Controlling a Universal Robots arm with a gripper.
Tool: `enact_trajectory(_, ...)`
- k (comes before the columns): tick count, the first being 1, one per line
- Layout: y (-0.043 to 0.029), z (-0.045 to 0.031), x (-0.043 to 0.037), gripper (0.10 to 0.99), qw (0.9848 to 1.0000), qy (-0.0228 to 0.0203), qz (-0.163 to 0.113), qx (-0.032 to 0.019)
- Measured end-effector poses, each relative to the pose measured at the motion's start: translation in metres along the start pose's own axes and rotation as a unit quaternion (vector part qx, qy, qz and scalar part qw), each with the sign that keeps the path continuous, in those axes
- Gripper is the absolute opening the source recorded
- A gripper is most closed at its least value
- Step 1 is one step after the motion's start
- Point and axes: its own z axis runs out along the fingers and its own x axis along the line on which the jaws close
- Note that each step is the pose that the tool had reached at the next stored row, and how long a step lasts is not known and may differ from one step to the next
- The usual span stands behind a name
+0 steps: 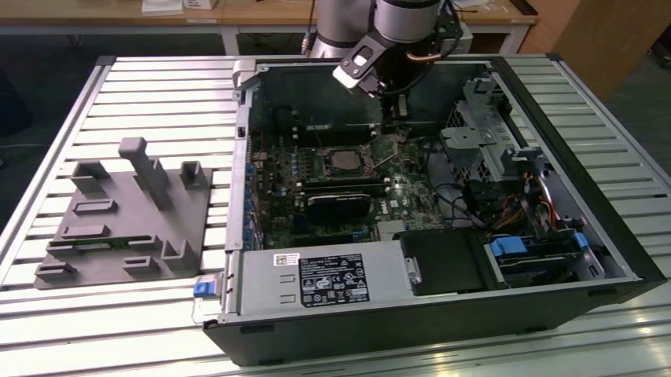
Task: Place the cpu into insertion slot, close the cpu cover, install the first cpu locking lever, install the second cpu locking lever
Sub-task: 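Close the cpu cover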
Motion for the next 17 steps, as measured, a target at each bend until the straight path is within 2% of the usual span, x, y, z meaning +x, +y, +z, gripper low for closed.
enact_trajectory(4, 0.0100, 0.0007, 0.0016, 0.106, 1.0000, 0.0000, 0.000, 0.0000)
enact_trajectory(5, 0.0234, 0.0018, 0.0035, 0.106, 1.0000, -0.0001, 0.000, 0.0000)
enact_trajectory(7, 0.0287, 0.0028, 0.0040, 0.106, 1.0000, 0.0000, 0.000, 0.0000)
enact_trajectory(17, 0.0386, 0.0165, 0.0037, 0.106, 1.0000, -0.0002, 0.002, 0.0001)
